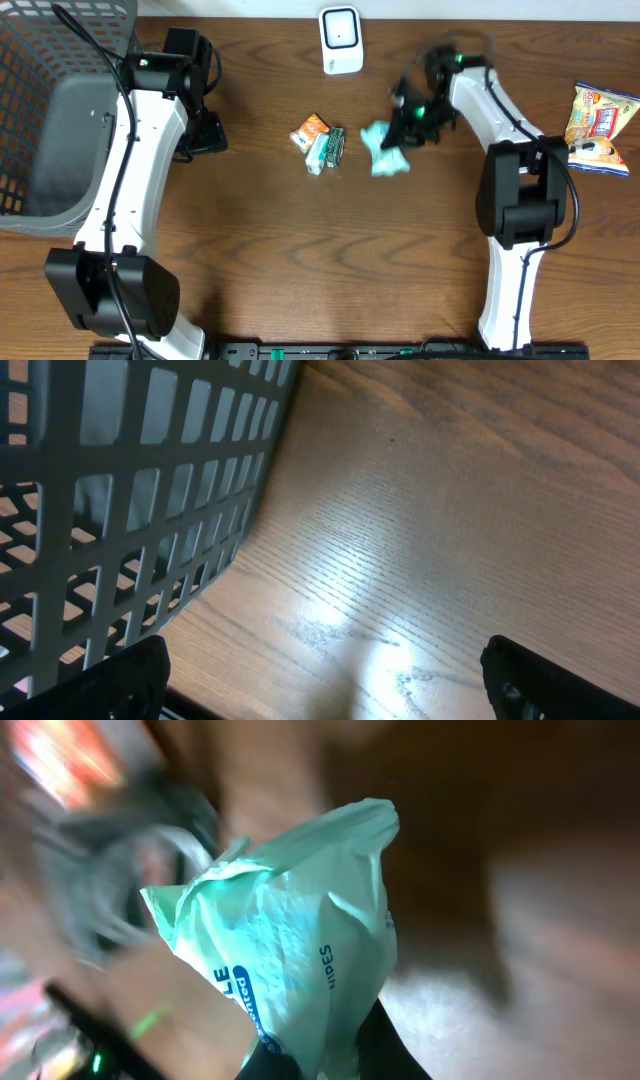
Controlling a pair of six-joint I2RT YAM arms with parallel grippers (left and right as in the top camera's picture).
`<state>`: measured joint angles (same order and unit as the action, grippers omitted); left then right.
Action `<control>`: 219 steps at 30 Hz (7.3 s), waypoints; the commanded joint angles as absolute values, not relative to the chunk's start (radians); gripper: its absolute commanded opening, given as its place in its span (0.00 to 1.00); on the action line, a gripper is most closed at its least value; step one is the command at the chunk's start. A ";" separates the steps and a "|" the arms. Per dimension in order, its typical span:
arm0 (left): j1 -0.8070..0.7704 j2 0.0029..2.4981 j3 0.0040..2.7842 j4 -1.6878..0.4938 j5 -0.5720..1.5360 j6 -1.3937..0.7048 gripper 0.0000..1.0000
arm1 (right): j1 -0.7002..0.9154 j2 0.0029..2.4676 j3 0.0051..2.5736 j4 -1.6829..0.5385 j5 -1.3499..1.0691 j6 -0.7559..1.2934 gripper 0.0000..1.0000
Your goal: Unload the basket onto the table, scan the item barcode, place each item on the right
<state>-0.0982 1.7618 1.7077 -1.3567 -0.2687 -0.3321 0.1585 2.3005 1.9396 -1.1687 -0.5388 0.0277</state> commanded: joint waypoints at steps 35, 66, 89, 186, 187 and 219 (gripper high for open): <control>-0.096 1.761 1.703 -1.360 -0.289 -0.319 0.98 | 0.184 2.382 2.189 -0.455 -0.267 0.441 0.01; -0.096 1.760 1.703 -1.360 -0.289 -0.319 0.98 | -0.267 2.297 2.208 -1.254 -0.575 0.084 0.53; -0.096 1.761 1.703 -1.360 -0.289 -0.319 0.98 | 0.439 2.297 2.208 -1.313 -0.132 0.295 0.80; -0.096 1.761 1.703 -1.361 -0.289 -0.319 0.98 | 0.389 2.295 1.927 -1.181 0.168 -0.052 0.99; -0.096 1.761 1.703 -1.360 -0.289 -0.319 0.98 | 0.384 2.295 1.908 -1.168 0.168 -0.066 0.95; -0.096 1.761 1.703 -1.360 -0.289 -0.319 0.98 | 0.337 2.295 2.000 -1.172 0.015 -0.075 0.45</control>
<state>-0.0982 1.7618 1.7077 -1.3567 -0.2687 -0.3321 0.3313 2.2852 1.9400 -1.1511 0.0177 -0.0944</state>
